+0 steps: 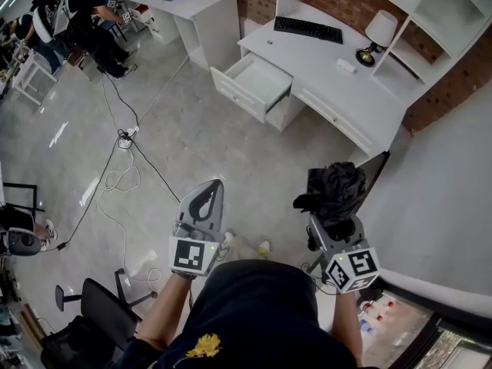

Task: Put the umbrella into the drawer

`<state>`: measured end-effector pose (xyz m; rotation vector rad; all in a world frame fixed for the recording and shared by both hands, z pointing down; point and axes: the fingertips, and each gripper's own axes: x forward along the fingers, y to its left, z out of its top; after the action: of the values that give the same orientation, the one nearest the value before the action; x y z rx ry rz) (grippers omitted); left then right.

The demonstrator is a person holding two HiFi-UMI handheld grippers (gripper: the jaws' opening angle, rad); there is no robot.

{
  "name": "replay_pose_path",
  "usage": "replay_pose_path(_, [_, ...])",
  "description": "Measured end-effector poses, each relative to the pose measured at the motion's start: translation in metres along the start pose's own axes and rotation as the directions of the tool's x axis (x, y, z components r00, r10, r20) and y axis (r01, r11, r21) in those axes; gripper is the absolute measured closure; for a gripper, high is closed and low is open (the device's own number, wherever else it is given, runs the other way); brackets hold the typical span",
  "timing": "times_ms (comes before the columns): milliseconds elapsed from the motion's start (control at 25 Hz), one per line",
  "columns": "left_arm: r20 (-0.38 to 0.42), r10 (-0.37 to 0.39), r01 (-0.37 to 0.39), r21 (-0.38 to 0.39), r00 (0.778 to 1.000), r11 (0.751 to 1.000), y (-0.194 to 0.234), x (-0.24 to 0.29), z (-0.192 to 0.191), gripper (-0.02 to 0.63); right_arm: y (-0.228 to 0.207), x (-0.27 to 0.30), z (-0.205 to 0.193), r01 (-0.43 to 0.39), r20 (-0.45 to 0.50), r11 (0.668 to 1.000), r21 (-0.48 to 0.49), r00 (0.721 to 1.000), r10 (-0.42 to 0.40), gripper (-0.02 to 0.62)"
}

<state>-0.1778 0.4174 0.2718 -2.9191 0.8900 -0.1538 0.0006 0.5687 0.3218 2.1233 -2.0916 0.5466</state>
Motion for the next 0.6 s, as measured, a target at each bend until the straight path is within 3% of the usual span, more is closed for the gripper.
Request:
replay_pose_path(320, [-0.038, 0.03, -0.03, -0.012, 0.999, 0.999, 0.005, 0.015, -0.004, 0.589, -0.023, 0.014, -0.008, 0.0, -0.024, 0.999, 0.053, 1.0, 0.001, 0.336])
replay_pose_path(600, [-0.062, 0.018, -0.02, -0.032, 0.998, 0.999, 0.026, 0.069, -0.019, 0.589, -0.056, 0.049, -0.007, 0.031, -0.074, 0.997, 0.076, 0.997, -0.025, 0.336])
